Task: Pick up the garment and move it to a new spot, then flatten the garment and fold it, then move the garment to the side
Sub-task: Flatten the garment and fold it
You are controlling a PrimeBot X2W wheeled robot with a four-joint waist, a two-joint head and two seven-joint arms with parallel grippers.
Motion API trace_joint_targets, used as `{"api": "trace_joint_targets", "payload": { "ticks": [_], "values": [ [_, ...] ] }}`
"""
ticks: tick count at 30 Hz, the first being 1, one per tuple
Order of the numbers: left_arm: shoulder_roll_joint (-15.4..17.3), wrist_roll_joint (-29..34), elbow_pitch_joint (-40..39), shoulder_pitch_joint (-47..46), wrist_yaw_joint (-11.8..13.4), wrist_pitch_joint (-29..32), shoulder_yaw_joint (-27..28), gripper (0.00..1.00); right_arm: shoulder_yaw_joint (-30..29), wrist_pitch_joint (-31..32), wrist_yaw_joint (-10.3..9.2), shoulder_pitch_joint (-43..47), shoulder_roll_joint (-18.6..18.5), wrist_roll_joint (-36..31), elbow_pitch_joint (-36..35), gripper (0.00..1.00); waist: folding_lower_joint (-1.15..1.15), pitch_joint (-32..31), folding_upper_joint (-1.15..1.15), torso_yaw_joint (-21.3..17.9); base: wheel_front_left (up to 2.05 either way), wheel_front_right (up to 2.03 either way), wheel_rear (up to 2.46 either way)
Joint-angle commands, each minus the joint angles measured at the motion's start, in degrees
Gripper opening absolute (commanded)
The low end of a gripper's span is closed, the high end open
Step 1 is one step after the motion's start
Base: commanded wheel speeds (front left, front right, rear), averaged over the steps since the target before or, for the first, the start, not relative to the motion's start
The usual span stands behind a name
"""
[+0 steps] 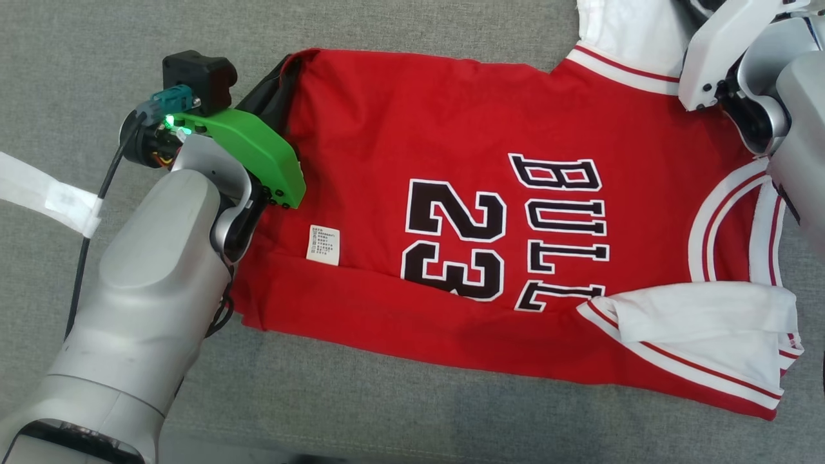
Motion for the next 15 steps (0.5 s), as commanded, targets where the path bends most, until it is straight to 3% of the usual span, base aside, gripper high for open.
{"api": "trace_joint_targets", "payload": {
  "ticks": [1,15],
  "values": [
    [0.5,-0.4,0.2,-1.1,-0.2,-0.5,0.0,0.00,0.3,-0.5,-0.04,0.0,-0.6,0.9,0.4,0.00,0.00,-0.2,0.00,-0.2,0.00,0.00,0.00],
    [5.0,-6.4,-0.6,-1.3,-0.2,-4.9,1.3,0.00,5.2,-11.8,-0.05,-1.4,-2.9,6.4,-6.5,0.00,0.00,-3.5,0.00,-4.6,0.00,0.00,0.00]
  ]
}}
